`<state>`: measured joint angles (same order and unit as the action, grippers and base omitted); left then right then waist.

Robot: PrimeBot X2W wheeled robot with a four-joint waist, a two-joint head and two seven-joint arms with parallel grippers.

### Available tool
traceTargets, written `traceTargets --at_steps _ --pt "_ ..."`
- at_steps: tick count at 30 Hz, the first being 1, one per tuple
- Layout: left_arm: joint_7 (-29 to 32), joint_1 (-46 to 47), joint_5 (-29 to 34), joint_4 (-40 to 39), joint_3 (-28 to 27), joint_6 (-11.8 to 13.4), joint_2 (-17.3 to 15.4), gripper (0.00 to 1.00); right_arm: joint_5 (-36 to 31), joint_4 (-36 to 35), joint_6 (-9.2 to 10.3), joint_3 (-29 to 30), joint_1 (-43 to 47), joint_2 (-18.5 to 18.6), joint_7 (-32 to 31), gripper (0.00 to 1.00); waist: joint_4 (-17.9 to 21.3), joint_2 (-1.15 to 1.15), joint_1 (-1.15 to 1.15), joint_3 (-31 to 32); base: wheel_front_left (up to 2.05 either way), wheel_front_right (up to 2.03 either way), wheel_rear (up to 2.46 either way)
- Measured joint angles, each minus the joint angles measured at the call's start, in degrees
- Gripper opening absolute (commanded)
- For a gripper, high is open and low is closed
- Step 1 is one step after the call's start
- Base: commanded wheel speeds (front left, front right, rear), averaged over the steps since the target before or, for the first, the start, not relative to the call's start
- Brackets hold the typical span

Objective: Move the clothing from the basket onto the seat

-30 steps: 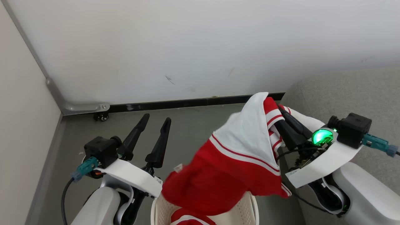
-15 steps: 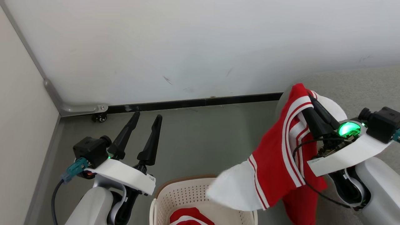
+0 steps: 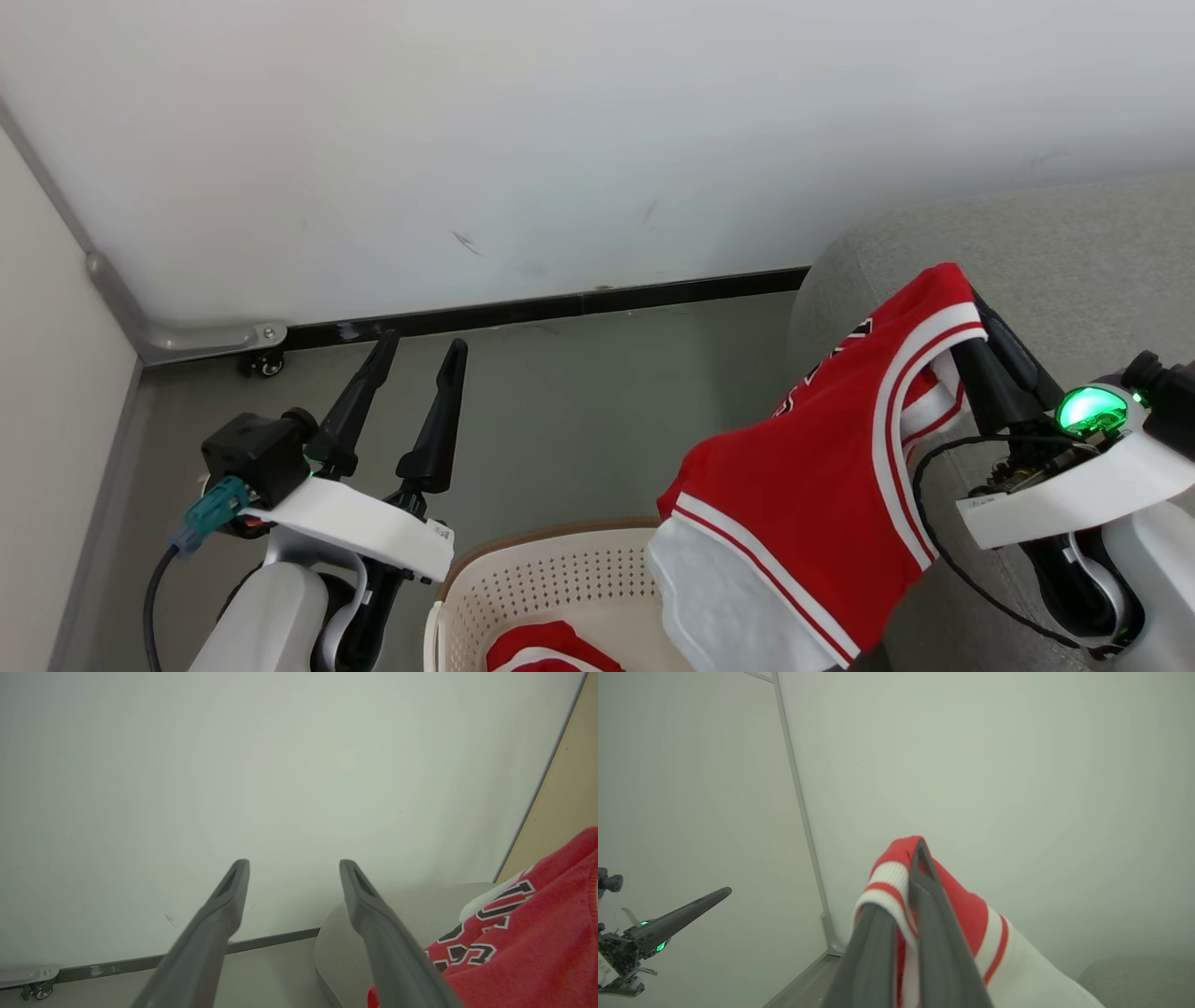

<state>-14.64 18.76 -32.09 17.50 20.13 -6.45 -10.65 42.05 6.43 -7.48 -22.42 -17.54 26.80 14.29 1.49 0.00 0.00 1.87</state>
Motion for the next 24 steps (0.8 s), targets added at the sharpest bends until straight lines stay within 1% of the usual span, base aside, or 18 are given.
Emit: traceTargets --at_steps 7,14,21,24 --pt "0.0 -1.0 1.4 -0.3 -0.6 1.3 0.3 1.00 -0.9 -2.1 0.00 1.9 3.3 -0.7 0.0 0.00 2.2 0.00 0.00 -0.2 0.00 0.00 0.00" --pt "0.0 -1.3 1.6 -1.0 -2.5 2.4 0.9 1.00 -1.9 -4.0 0.00 2.3 3.8 -1.5 0.0 0.00 4.2 0.00 0.00 -0.5 0.00 0.00 0.00" --pt "0.0 -2.4 2.2 -1.9 -4.0 3.1 1.6 1.00 -2.2 -4.8 0.00 3.5 3.0 -2.2 -1.8 0.00 6.5 0.00 0.00 -1.1 0.00 0.00 0.00" --pt "0.0 -2.4 2.6 -2.6 -4.4 3.5 1.5 1.00 -1.7 -4.9 0.00 5.0 0.2 -2.1 -3.1 0.00 7.4 0.00 0.00 -1.6 0.00 0.00 0.00"
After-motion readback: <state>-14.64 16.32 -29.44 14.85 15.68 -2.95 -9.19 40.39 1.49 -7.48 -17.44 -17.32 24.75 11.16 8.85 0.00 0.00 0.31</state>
